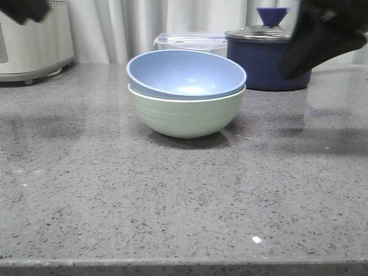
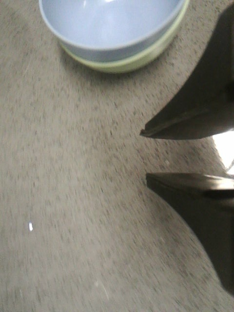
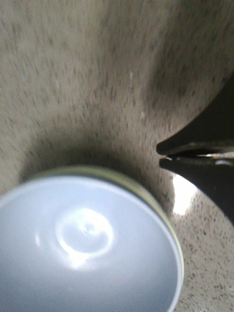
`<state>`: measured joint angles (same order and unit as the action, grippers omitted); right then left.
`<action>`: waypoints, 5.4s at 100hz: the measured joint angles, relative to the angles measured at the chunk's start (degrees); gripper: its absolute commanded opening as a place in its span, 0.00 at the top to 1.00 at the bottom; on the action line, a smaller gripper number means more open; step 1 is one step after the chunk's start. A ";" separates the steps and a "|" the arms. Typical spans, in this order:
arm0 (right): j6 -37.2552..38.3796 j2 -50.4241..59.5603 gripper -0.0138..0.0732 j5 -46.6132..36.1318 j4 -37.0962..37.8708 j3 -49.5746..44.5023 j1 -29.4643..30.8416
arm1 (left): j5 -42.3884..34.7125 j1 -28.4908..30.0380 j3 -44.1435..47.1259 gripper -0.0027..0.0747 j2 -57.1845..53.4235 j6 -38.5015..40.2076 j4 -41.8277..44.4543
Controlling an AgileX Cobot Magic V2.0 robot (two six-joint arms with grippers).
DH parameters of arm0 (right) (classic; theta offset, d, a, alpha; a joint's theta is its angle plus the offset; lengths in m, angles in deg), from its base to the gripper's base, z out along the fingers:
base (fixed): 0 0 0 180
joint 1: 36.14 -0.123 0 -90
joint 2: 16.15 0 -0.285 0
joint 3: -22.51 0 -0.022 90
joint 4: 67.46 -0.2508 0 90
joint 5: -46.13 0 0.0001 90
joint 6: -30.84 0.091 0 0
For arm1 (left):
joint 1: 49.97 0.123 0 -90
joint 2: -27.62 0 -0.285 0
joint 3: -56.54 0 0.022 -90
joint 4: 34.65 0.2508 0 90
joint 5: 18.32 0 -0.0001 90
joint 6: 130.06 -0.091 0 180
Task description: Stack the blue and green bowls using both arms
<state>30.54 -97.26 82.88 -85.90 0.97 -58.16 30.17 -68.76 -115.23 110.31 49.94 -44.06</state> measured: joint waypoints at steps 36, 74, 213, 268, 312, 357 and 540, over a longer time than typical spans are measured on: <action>0.00 14.15 0.88 -0.77 3.85 -9.46 9.10 | -7.95 5.13 16.18 0.93 -19.54 0.40 2.23; 0.00 32.89 0.93 -6.75 4.48 -21.02 9.45 | -15.44 5.18 31.72 0.99 -37.86 0.40 2.37; 0.00 58.28 0.93 -8.22 4.91 -33.16 9.45 | -19.31 5.27 46.49 0.99 -58.83 0.40 2.41; 0.00 58.28 0.93 -8.22 4.91 -33.16 9.45 | -31.49 10.99 58.52 0.99 -65.42 0.40 4.84; 0.00 58.28 0.93 -8.24 4.91 -33.16 9.45 | -36.73 18.04 69.18 0.99 -75.12 0.40 4.84; 0.00 58.28 0.93 -8.47 4.91 -33.16 9.45 | -38.06 18.68 69.18 0.99 -75.12 0.40 4.84; 0.30 73.32 0.93 -32.06 12.56 -57.16 18.91 | -37.86 18.80 69.18 0.99 -75.12 0.40 4.84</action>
<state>30.84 -23.94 50.81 -73.34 -56.20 -39.26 -7.69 -49.97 -46.05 35.19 50.34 -39.22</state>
